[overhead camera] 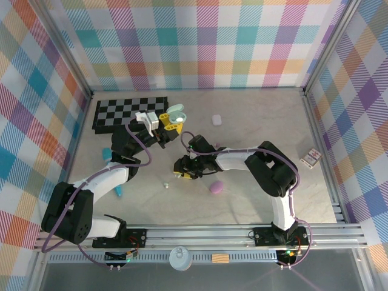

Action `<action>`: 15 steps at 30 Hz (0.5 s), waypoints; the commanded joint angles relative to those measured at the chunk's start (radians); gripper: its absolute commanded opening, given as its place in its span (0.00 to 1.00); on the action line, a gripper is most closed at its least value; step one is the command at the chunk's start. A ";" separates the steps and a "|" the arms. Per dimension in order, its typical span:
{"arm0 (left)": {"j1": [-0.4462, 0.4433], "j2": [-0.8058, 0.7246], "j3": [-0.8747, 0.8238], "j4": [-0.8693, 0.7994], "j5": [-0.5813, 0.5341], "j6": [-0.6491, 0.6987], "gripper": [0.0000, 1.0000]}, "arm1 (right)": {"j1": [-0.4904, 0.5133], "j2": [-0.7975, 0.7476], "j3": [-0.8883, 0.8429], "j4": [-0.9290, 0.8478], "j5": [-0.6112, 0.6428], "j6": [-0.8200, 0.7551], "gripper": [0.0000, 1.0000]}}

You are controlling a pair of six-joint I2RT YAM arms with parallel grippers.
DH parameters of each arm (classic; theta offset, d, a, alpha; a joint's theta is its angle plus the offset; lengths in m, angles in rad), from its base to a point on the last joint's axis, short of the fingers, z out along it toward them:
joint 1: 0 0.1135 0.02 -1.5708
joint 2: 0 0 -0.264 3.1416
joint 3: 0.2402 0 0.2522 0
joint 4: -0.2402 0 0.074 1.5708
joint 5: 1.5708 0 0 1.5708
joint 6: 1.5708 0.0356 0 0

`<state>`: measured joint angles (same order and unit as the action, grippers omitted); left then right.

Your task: Insert the wireless bluetooth earbuds into the charging case

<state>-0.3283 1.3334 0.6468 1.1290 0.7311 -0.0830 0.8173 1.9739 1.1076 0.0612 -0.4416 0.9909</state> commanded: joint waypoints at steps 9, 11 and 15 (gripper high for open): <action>0.011 -0.008 0.006 0.063 0.010 -0.017 0.32 | -0.004 0.047 0.023 -0.015 -0.066 -0.140 0.43; 0.011 -0.006 0.007 0.062 0.010 -0.018 0.32 | -0.004 0.058 0.027 -0.013 -0.069 -0.140 0.41; 0.011 -0.005 0.012 0.061 0.010 -0.018 0.32 | -0.004 0.072 0.029 -0.001 -0.065 -0.131 0.39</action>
<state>-0.3283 1.3334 0.6468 1.1297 0.7307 -0.0902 0.8082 1.9957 1.1179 0.0349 -0.5034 0.8803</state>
